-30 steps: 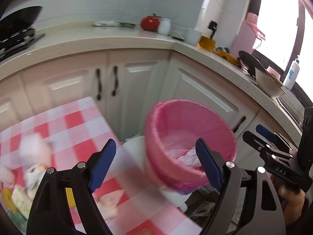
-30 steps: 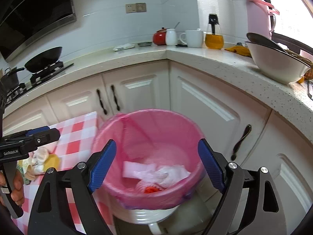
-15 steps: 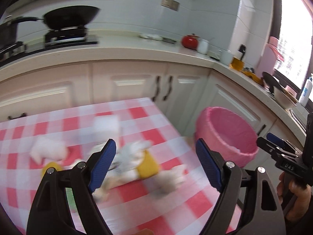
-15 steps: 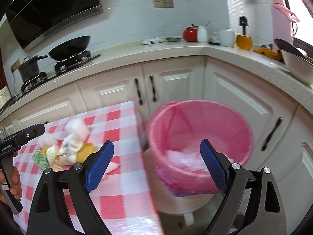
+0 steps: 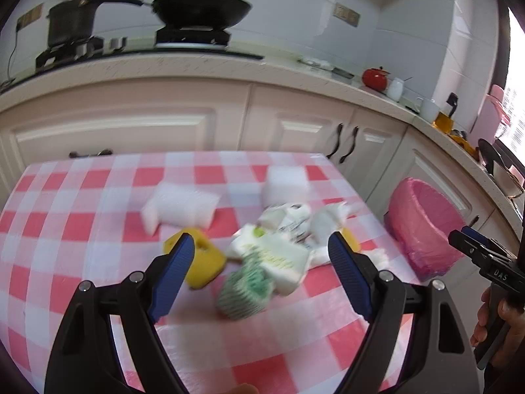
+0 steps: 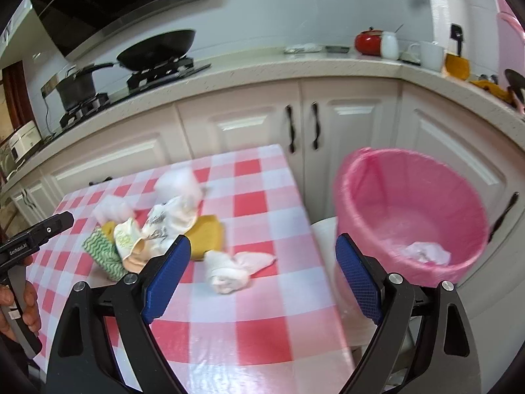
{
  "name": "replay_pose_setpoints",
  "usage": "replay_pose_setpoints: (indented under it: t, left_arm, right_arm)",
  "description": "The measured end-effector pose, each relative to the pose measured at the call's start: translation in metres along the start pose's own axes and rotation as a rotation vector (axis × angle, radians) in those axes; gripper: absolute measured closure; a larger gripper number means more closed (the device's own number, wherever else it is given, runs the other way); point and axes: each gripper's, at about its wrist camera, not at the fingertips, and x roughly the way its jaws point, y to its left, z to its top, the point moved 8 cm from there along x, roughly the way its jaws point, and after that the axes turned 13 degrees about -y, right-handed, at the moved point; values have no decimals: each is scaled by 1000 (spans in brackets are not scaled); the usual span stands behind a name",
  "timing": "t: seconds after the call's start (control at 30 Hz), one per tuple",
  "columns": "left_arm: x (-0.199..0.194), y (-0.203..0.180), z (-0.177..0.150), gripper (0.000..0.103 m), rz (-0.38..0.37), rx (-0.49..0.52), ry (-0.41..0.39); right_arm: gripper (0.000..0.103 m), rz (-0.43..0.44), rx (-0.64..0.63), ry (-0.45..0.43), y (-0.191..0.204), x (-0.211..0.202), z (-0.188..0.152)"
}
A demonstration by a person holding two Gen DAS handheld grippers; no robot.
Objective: Collect trash
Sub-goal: 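Move both grippers back over the table toward the remaining trash, then grasp the green-striped cloth with the left gripper while the right grasps a white tissue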
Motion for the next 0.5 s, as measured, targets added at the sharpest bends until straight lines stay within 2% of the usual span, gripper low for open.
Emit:
replay_pose_setpoints:
  t: [0.17,0.5]
  left_arm:
    - [-2,23,-16,22,22,-15,29]
    - [10,39,-42,24,16,-36,90]
  right_arm:
    - [19,27,-16,41,25,17,-13]
    - [19,31,-29,124,51,57,-40]
